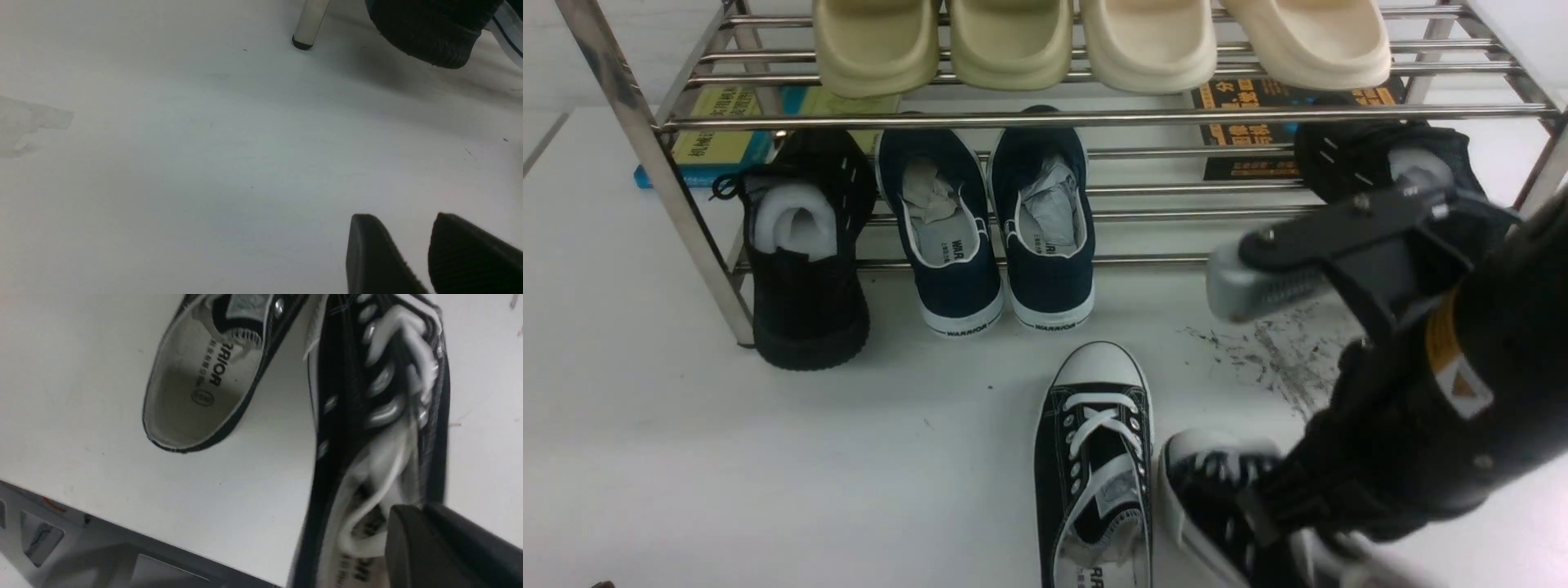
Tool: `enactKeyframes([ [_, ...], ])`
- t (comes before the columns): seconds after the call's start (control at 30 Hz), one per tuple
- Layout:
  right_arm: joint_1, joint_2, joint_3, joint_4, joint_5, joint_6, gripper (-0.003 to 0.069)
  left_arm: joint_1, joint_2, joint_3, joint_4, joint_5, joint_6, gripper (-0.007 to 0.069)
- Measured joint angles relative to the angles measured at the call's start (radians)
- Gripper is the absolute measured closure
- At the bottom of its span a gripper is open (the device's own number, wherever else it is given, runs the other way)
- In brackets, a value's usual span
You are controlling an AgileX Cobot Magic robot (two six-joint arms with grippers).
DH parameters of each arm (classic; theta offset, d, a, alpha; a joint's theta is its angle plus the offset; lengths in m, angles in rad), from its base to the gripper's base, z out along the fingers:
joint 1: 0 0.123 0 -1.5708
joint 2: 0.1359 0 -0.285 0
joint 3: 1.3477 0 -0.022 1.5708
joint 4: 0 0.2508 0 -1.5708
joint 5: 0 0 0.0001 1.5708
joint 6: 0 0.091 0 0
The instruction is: Take the shoes off the shelf with your hand on the white table.
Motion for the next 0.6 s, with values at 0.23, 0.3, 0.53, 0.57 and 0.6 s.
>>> enactKeyframes([
  [0.23,0.007,0.01,0.142,-0.076,-0.231,0.051,0.0599,0.0,0.0,0.0,0.0,0.0,0.0,0.0383],
  [0.3,0.007,0.021,0.157,-0.105,-0.259,0.063,0.0596,0.0,0.0,0.0,0.0,0.0,0.0,0.0383],
  [0.53,0.007,0.036,0.17,-0.118,-0.227,0.076,0.0594,0.0,0.0,0.0,0.0,0.0,0.0,0.0383],
  [0.57,0.007,0.036,0.17,-0.114,-0.204,0.081,0.0594,0.0,0.0,0.0,0.0,0.0,0.0,0.0383],
  [0.6,0.007,0.036,0.17,-0.113,-0.199,0.082,0.0594,0.0,0.0,0.0,0.0,0.0,0.0,0.0383],
])
